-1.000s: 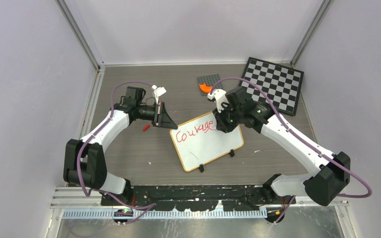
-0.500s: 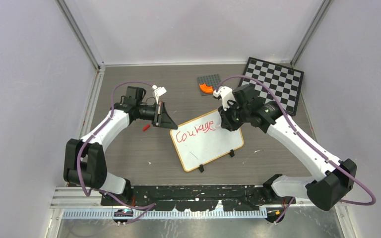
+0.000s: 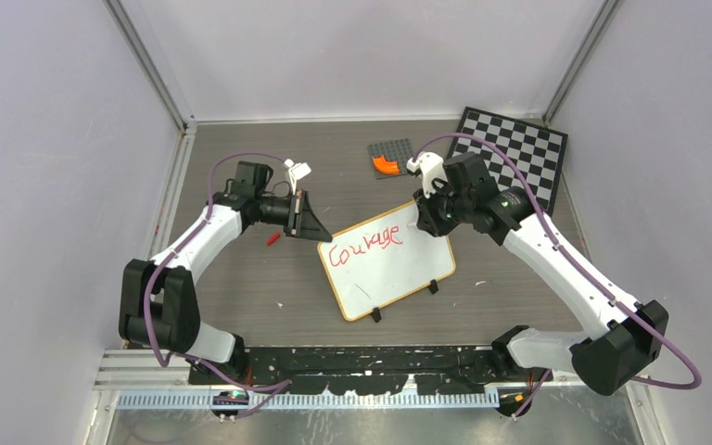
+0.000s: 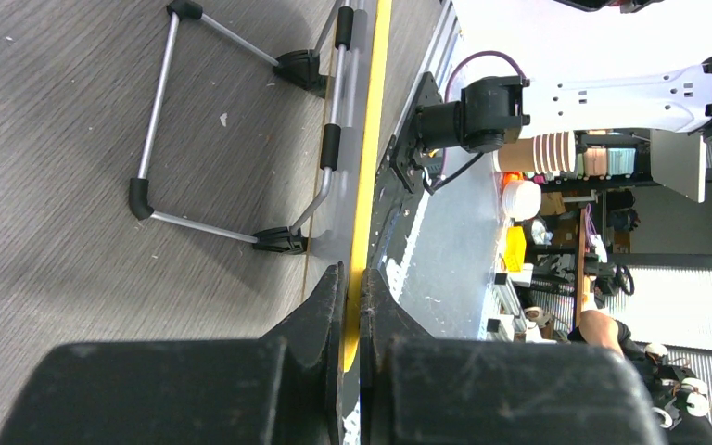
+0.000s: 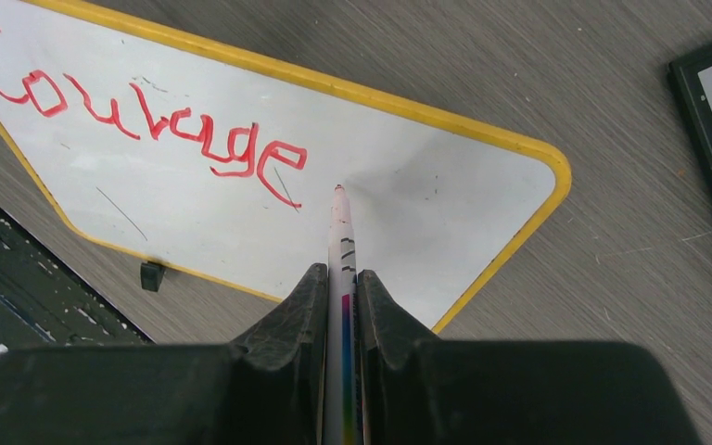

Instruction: Write a sentence on the whiteboard

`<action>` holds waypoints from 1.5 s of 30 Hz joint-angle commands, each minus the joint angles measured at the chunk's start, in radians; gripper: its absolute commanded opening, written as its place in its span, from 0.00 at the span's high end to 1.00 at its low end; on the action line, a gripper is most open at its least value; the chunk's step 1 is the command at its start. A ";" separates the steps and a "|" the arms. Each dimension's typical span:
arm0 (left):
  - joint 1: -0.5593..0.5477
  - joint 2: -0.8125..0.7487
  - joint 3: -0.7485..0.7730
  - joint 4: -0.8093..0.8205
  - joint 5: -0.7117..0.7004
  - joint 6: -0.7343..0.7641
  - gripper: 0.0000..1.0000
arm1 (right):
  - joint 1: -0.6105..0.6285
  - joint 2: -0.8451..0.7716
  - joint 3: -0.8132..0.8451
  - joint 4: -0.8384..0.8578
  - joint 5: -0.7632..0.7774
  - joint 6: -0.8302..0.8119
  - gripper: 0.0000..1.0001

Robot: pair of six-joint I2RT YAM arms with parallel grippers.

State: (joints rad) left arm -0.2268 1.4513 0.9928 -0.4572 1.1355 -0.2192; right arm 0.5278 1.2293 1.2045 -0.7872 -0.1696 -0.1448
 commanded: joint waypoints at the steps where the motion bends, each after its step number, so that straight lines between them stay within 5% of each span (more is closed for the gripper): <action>1: -0.002 0.015 0.014 -0.003 -0.095 0.024 1.00 | 0.000 0.012 0.038 0.075 -0.008 0.018 1.00; 21: -0.002 0.014 0.012 -0.009 -0.095 0.032 1.00 | -0.078 0.024 0.019 0.054 0.059 -0.034 1.00; 34: -0.002 0.022 0.018 -0.008 -0.095 0.029 1.00 | -0.090 0.003 0.095 -0.016 -0.112 -0.018 1.00; 45: -0.002 0.018 0.017 -0.009 -0.092 0.030 1.00 | -0.090 0.041 0.071 0.071 -0.052 -0.003 1.00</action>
State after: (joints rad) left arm -0.2268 1.4513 0.9947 -0.4648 1.1366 -0.2047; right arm 0.4412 1.2686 1.2648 -0.7811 -0.2474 -0.1551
